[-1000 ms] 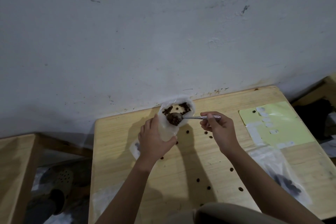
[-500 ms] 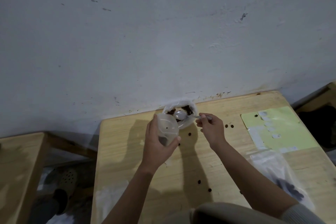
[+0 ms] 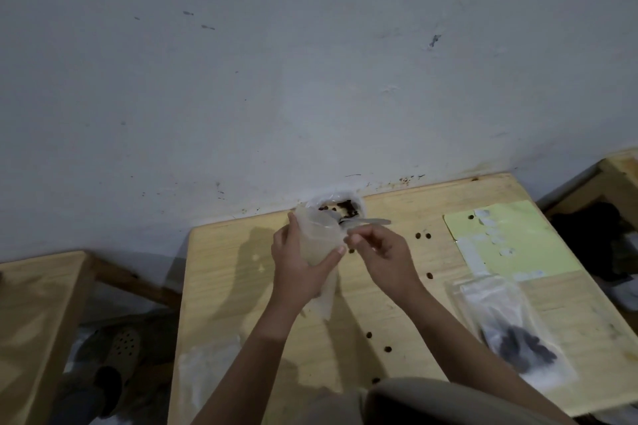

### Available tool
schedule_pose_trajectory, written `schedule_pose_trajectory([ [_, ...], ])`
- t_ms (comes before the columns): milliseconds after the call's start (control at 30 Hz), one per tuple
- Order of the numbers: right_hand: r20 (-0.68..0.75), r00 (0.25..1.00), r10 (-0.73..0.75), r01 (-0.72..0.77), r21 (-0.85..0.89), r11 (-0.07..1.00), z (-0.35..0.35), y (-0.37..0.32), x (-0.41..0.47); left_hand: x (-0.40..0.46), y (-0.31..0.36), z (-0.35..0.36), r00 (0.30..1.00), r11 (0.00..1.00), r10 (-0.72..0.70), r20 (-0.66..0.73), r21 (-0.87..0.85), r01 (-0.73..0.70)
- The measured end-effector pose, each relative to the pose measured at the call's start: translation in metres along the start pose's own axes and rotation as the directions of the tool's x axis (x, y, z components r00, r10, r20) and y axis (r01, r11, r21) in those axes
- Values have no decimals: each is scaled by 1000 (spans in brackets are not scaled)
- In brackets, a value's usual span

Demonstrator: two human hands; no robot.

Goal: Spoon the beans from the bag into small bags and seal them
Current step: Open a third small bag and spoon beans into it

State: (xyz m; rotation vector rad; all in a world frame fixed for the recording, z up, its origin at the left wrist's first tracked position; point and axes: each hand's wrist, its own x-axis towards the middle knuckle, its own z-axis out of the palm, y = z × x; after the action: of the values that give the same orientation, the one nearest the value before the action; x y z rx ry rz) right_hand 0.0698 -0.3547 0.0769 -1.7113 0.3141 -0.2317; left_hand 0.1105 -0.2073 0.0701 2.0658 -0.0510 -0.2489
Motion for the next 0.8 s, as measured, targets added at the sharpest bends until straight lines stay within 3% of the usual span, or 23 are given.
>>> schedule_pose_trajectory([
  [67,88,994,66,-77,126,989,0,-7,-12,-5,7,3,993,999,-43,108,1,43],
  [233,4,994,105,-102,286,953,-10,-11,-35,-30,21,3,979,999,-21,203,50,11],
  [500,-150,984,94,-39,334,942,-38,-26,-56,-54,44,-6,995,935,70,-66,-342,-89],
  [800,-221,974,39,48,374,926,-63,-31,-72,-64,59,7,985,924,166,-52,-341,-173],
])
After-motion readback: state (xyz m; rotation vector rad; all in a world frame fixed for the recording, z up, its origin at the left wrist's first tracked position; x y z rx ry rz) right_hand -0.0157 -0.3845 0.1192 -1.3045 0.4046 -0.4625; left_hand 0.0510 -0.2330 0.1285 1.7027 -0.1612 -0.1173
